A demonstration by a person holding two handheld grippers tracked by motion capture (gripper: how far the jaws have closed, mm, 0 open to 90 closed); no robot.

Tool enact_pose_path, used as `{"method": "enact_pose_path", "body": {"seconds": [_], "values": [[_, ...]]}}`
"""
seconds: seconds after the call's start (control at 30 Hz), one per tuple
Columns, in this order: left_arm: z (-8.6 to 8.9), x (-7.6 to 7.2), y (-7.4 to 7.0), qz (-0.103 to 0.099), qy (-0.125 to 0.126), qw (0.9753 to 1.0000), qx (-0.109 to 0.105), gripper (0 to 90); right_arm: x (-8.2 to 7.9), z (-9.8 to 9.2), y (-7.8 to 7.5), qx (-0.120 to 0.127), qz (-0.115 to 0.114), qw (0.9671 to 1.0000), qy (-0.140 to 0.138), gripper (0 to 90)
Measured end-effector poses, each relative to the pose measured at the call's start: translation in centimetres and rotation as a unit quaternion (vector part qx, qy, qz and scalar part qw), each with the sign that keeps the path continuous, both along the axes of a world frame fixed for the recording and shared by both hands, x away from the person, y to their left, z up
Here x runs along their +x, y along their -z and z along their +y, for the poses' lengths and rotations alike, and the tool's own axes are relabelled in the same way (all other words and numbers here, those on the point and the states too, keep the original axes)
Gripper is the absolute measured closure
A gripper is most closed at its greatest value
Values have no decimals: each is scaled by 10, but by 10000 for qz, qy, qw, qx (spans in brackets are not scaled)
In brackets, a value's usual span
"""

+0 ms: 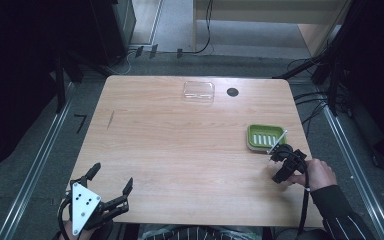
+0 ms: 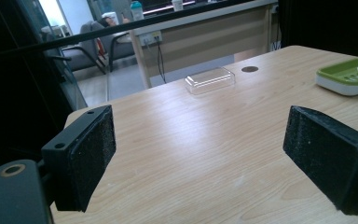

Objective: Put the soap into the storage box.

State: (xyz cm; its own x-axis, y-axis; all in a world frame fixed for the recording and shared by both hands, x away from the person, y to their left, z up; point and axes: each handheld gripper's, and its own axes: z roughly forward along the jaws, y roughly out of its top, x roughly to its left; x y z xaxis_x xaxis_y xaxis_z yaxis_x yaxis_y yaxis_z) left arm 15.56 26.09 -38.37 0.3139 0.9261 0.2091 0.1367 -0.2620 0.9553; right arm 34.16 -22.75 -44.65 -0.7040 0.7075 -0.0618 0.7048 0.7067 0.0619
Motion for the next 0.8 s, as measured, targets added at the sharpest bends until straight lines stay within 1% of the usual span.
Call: {"method": "enact_pose_path", "body": {"seconds": [0.13, 0.2, 0.23, 0.3, 0.37, 0.5, 0.53, 0.57, 0.63, 0.67, 0.8], "values": [[0, 0, 0, -4, -8, 10000, 13, 96, 2, 2, -4, 11, -97, 10000, -20, 330], [0, 0, 0, 1, -2, 10000, 26, 96, 3, 3, -7, 17, -93, 10000, -16, 330], [0, 0, 0, 2, -5, 10000, 7, 96, 5, 5, -9, 18, -142, 9999, -14, 330], [0, 0, 0, 2, -6, 10000, 8, 96, 5, 6, -10, 3, -141, 9999, -35, 330], [0, 0, 0, 0, -11, 10000, 10, 96, 8, 9, -14, 39, -183, 9998, -40, 330], [0, 0, 0, -1, -9, 10000, 10, 96, 10, 12, -17, 8, -184, 9998, -69, 330], [0, 0, 0, 0, -8, 10000, 10, 96, 11, 14, -19, 51, -229, 9997, -44, 330], [0, 0, 0, 0, -13, 10000, 10, 96, 12, 15, -20, 19, -241, 9997, -60, 330], [0, 0, 0, 0, -12, 10000, 9, 96, 12, 16, -20, 32, -252, 9997, -70, 330], [0, 0, 0, 1, -9, 10000, 10, 96, 13, 17, -21, 55, -235, 9997, -73, 330], [0, 0, 0, 0, -9, 10000, 11, 96, 16, 21, -25, 21, -237, 9996, -124, 330]]}}
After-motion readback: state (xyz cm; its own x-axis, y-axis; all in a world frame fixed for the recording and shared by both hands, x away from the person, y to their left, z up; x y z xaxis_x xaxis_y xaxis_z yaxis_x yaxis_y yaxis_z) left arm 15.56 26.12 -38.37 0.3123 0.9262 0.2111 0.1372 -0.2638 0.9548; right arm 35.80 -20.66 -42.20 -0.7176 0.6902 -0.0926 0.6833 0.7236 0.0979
